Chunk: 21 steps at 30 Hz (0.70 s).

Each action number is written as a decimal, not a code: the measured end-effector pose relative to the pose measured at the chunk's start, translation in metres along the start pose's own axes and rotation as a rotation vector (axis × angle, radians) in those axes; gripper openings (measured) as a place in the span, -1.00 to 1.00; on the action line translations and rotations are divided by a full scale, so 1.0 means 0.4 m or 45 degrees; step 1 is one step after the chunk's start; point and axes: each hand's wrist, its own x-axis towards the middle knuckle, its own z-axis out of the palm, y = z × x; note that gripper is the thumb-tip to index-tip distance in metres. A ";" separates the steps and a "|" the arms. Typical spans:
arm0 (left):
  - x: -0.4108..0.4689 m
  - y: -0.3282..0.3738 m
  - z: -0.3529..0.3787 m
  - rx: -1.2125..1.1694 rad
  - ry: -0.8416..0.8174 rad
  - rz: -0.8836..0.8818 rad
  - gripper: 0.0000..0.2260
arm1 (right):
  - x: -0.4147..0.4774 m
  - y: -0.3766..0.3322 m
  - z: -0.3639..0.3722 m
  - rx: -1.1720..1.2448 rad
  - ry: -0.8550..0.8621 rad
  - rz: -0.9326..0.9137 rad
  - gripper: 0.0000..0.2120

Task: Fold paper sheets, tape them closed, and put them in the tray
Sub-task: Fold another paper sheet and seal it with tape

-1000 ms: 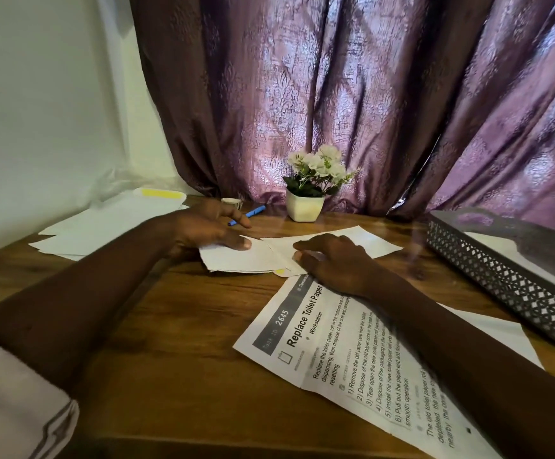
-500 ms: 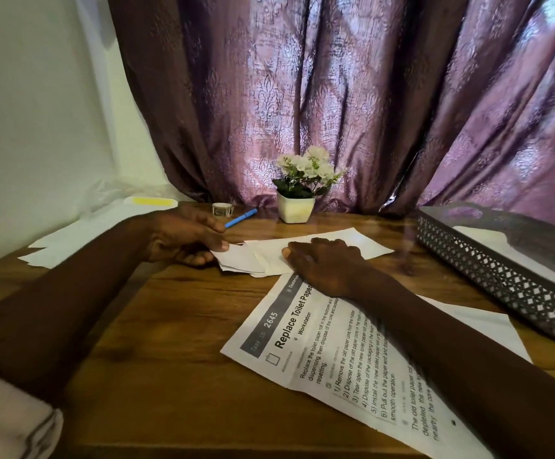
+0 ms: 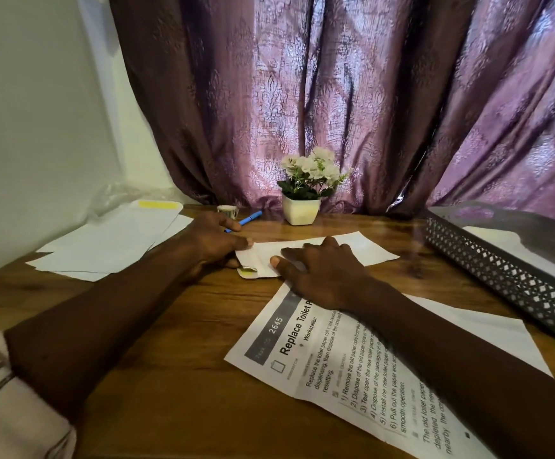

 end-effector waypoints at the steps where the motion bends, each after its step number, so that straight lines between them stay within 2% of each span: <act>1: -0.008 0.007 0.003 0.000 0.004 -0.004 -0.69 | -0.004 -0.006 -0.003 0.014 0.005 -0.005 -0.33; 5: -0.028 0.009 0.009 0.032 -0.023 0.015 -0.57 | -0.018 -0.022 -0.017 0.186 0.030 0.039 -0.40; 7: -0.032 0.013 0.008 0.041 -0.046 -0.001 -0.53 | -0.018 -0.024 -0.017 0.301 0.132 0.036 -0.39; 10: -0.007 0.026 -0.007 -0.157 -0.101 -0.079 -0.46 | -0.008 -0.014 -0.014 0.310 0.332 -0.061 -0.43; 12: 0.004 0.029 -0.017 -0.225 -0.116 -0.099 -0.45 | -0.004 -0.005 -0.015 0.279 0.388 -0.142 -0.46; 17: 0.005 0.002 -0.015 0.052 0.015 -0.102 -0.41 | 0.004 0.015 0.007 0.261 0.182 -0.217 -0.52; 21: 0.017 -0.010 -0.015 -0.015 0.015 -0.154 -0.39 | 0.005 0.011 0.008 0.383 0.152 -0.183 -0.52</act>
